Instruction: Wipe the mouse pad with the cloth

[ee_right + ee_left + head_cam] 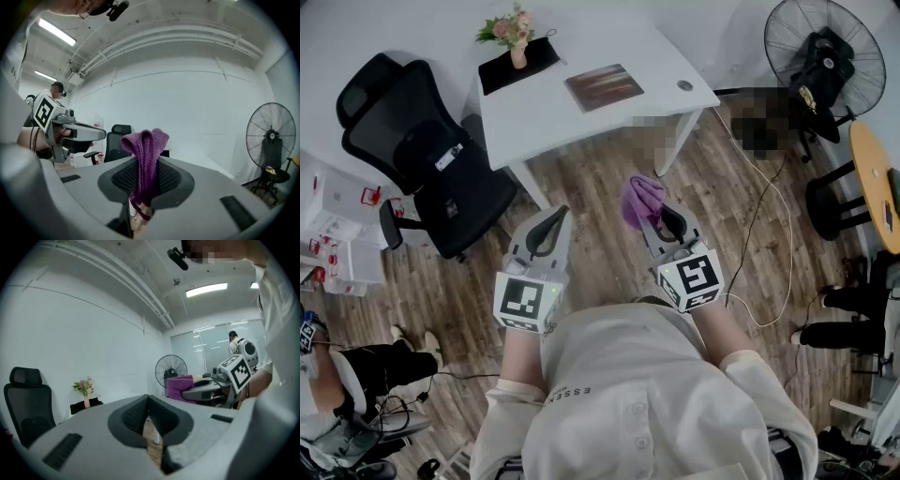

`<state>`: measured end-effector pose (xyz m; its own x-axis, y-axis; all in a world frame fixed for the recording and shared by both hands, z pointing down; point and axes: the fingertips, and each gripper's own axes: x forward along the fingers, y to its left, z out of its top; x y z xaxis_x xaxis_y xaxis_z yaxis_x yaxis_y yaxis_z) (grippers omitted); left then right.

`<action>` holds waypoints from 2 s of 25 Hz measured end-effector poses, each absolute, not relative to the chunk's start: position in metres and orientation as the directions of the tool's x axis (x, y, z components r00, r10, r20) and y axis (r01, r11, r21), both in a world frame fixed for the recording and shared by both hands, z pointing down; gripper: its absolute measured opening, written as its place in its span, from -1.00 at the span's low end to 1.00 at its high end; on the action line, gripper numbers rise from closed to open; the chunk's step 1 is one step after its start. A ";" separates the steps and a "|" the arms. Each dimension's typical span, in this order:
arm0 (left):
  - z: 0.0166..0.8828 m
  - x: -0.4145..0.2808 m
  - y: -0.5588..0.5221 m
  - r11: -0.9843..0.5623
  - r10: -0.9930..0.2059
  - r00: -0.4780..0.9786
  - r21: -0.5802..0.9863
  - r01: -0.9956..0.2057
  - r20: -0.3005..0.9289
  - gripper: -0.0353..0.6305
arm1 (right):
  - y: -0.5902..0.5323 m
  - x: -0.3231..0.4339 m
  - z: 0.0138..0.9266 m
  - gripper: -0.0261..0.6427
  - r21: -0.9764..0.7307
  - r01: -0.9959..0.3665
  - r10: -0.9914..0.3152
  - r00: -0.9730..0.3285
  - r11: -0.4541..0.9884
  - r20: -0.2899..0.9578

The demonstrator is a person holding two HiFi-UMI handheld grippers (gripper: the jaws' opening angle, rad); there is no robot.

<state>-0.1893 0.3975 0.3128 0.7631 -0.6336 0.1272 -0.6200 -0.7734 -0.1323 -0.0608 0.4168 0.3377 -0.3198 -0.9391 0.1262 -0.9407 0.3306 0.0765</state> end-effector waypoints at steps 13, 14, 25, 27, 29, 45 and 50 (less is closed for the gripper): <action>0.319 -0.198 0.392 -0.774 -0.633 0.762 -0.125 -0.620 0.135 -0.89 | 0.409 -0.067 0.342 -0.66 0.046 -0.947 -0.942 -0.311 0.319 0.128; 0.320 -0.199 0.392 -0.774 -0.634 0.762 -0.121 -0.622 0.136 -0.89 | 0.408 -0.067 0.343 -0.66 0.036 -0.949 -0.943 -0.308 0.315 0.129; 0.336 -0.188 0.366 -0.781 -0.624 0.762 -0.109 -0.615 0.174 -0.89 | 0.373 -0.053 0.368 -0.66 0.008 -0.950 -0.932 -0.303 0.311 0.200; 0.339 -0.180 0.352 -0.771 -0.636 0.750 -0.106 -0.628 0.182 -0.89 | 0.358 -0.045 0.372 -0.66 0.006 -0.944 -0.924 -0.321 0.329 0.210; 0.342 -0.172 0.336 -0.757 -0.652 0.734 -0.107 -0.645 0.192 -0.89 | 0.340 -0.037 0.376 -0.66 0.002 -0.936 -0.914 -0.342 0.351 0.219; 0.359 -0.069 0.169 -0.594 -0.784 0.562 -0.057 -0.802 0.265 -0.89 | 0.154 0.068 0.392 -0.66 -0.043 -0.851 -0.804 -0.510 0.523 0.306; 0.358 -0.051 0.133 -0.545 -0.815 0.514 -0.057 -0.836 0.267 -0.89 | 0.112 0.082 0.396 -0.66 -0.047 -0.812 -0.763 -0.565 0.582 0.314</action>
